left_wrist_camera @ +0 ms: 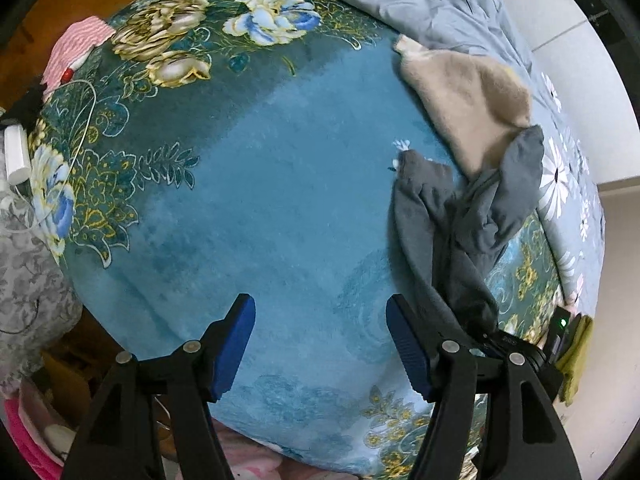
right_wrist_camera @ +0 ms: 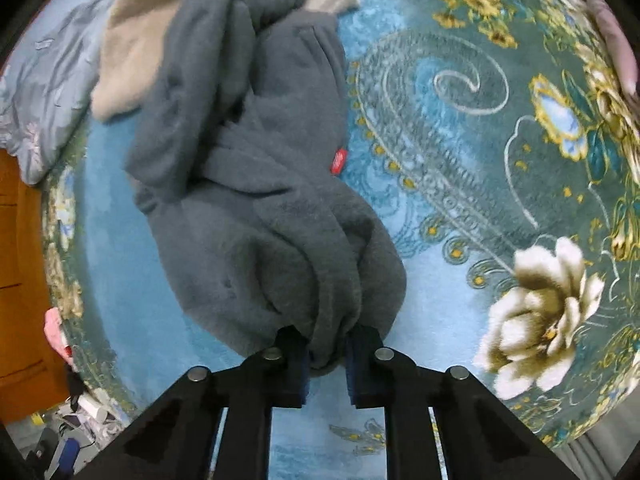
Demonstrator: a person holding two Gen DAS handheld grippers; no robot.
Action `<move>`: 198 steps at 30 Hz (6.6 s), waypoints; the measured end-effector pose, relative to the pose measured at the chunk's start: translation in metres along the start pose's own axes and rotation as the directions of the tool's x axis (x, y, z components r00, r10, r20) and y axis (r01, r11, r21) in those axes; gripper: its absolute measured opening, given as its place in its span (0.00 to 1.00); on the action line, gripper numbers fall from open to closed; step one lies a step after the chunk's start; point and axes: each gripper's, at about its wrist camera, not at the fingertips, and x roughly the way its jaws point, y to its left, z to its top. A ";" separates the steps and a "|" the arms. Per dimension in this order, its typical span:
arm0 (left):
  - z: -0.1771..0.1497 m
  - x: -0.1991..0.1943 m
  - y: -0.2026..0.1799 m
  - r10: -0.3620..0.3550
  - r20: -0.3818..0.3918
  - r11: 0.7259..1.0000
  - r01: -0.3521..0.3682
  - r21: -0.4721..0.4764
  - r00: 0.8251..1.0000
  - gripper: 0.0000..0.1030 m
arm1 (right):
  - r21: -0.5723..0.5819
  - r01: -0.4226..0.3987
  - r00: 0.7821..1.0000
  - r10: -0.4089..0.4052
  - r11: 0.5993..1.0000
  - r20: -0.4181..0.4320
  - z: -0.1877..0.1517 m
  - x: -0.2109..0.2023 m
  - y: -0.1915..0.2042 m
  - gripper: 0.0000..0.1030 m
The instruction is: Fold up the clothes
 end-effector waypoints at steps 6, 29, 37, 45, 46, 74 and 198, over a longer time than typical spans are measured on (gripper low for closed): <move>-0.012 0.001 -0.018 -0.047 -0.001 0.999 0.047 -0.023 0.999 0.67 | -0.106 -0.134 0.985 0.144 0.985 0.099 -0.015 -0.074 -0.021 0.11; -0.058 0.015 -0.109 -0.007 -0.028 0.993 0.010 0.119 1.000 0.67 | 0.087 0.148 0.968 -0.163 0.985 0.193 -0.014 -0.130 -0.228 0.52; -0.046 0.013 -0.092 0.007 0.002 0.999 -0.007 0.043 1.000 0.67 | -0.315 0.054 0.983 0.005 0.948 0.184 0.058 -0.082 -0.069 0.59; -0.033 0.021 -0.053 0.046 -0.004 0.999 -0.046 -0.028 0.999 0.67 | -0.601 0.192 0.981 -0.136 0.776 0.137 0.090 0.023 0.072 0.60; -0.032 0.022 -0.047 0.045 -0.005 0.998 -0.045 -0.042 0.999 0.67 | -0.626 0.224 0.975 -0.170 0.747 0.146 0.093 0.035 0.080 0.60; -0.046 -0.026 -0.025 -0.056 0.116 0.989 0.071 -0.128 0.992 0.67 | -0.609 0.009 0.972 0.135 0.793 0.191 0.078 -0.109 0.055 0.06; 0.189 0.181 0.046 -0.082 -0.230 0.991 0.055 -0.120 0.970 0.32 | 0.166 0.110 0.984 -0.132 0.980 0.124 0.100 -0.015 -0.053 0.46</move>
